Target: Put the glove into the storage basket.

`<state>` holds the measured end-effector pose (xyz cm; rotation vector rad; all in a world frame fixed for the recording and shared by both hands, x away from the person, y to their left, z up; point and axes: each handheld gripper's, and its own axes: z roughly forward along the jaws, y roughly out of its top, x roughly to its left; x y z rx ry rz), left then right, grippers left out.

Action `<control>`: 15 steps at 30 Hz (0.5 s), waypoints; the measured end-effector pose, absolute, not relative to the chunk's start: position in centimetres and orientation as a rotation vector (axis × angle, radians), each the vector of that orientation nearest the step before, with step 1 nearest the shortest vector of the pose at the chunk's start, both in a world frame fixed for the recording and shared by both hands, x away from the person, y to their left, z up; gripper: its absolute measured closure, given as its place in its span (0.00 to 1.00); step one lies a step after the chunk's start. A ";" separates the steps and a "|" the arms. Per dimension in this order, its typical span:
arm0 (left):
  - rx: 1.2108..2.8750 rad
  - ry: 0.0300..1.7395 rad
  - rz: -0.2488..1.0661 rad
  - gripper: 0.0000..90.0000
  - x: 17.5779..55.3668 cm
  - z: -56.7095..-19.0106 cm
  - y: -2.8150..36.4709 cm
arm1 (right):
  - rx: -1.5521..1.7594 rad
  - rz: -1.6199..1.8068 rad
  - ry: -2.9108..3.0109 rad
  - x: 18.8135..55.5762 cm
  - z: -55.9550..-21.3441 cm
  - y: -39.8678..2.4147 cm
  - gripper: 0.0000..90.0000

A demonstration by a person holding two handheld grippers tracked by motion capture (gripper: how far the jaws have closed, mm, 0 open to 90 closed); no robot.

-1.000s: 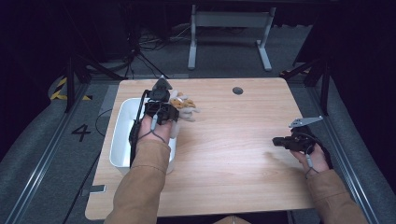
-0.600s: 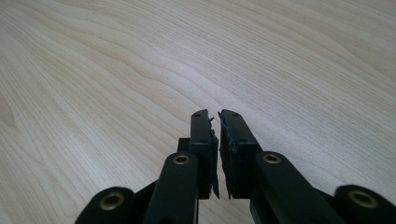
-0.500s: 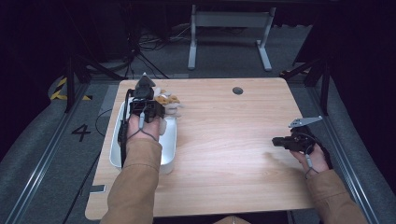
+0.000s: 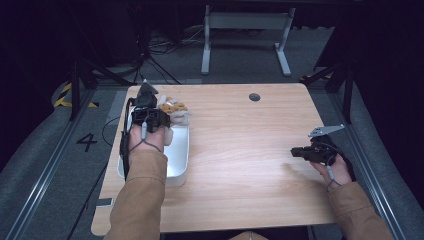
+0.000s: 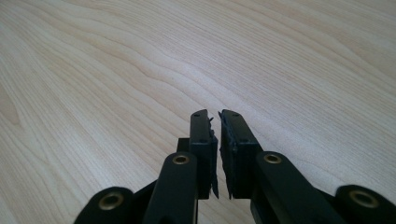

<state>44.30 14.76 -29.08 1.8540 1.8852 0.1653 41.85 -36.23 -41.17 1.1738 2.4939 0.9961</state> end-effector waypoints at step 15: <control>1.807 1.968 0.123 0.75 44.9 -32.2 16.5 | 1.172 0.991 2.497 41.9 -41.2 -36.1 0.93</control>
